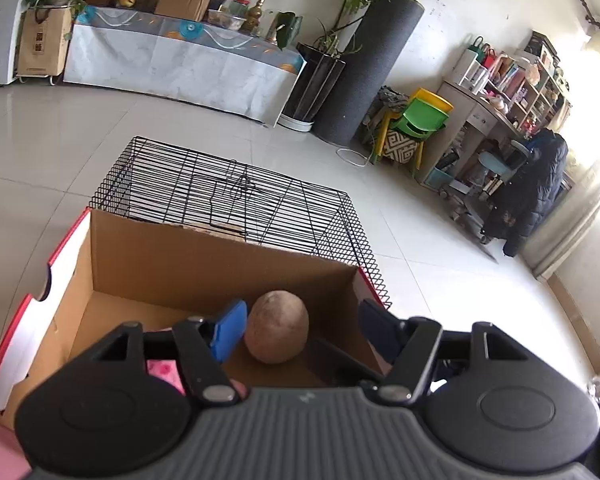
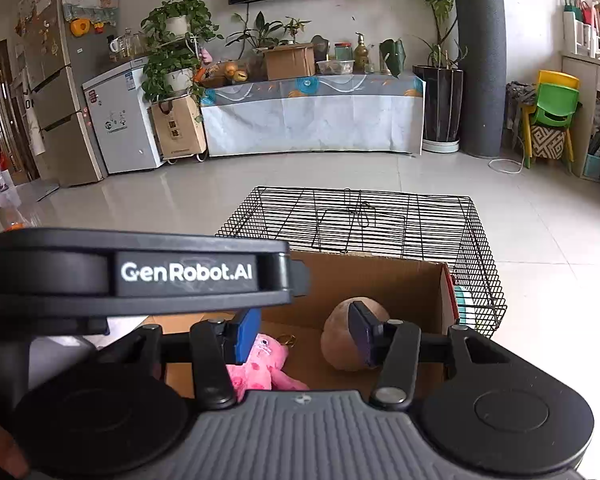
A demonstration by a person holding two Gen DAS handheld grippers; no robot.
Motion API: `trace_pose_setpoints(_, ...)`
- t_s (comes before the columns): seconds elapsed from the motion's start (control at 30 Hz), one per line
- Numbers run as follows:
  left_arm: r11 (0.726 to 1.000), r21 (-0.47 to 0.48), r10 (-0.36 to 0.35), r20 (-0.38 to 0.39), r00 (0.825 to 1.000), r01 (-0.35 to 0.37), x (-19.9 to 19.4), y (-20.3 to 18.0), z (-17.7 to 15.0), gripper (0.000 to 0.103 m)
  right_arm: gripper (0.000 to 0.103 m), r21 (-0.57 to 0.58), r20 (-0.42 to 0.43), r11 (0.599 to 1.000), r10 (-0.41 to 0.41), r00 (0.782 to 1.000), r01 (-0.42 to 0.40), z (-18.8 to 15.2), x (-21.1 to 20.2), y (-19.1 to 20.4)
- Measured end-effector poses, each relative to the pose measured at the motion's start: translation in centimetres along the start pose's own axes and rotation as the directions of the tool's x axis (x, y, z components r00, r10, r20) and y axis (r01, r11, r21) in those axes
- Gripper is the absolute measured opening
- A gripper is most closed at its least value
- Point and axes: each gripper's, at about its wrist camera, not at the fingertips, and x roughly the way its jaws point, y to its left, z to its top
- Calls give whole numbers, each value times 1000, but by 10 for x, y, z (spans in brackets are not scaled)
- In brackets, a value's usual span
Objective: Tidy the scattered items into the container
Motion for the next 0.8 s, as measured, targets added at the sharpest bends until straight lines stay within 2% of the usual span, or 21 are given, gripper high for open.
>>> trace_pose_setpoints(0.17,1000,-9,20,-4,1000,-20,-4,5,0,65,51,-11,-23,1000,4,1000,-4,-3,3,3)
trace_pose_setpoints(0.23,1000,-9,30,-10,1000,-30,-5,5,-2,70,51,-15,-32,1000,5,999,-6,-4,4,4)
trace_pose_setpoints(0.47,998,-10,62,-24,998,-62,-9,17,-4,71,51,-15,-103,1000,-18,995,17,-11,11,-4)
trace_pose_setpoints(0.6,991,-10,131,-26,991,-131,-17,42,-5,75,50,2,-149,999,-34,988,35,-15,13,-18)
trace_pose_setpoints(0.8,975,-12,220,-71,973,-221,-27,72,-22,75,51,15,-204,999,-42,978,46,-33,11,-34)
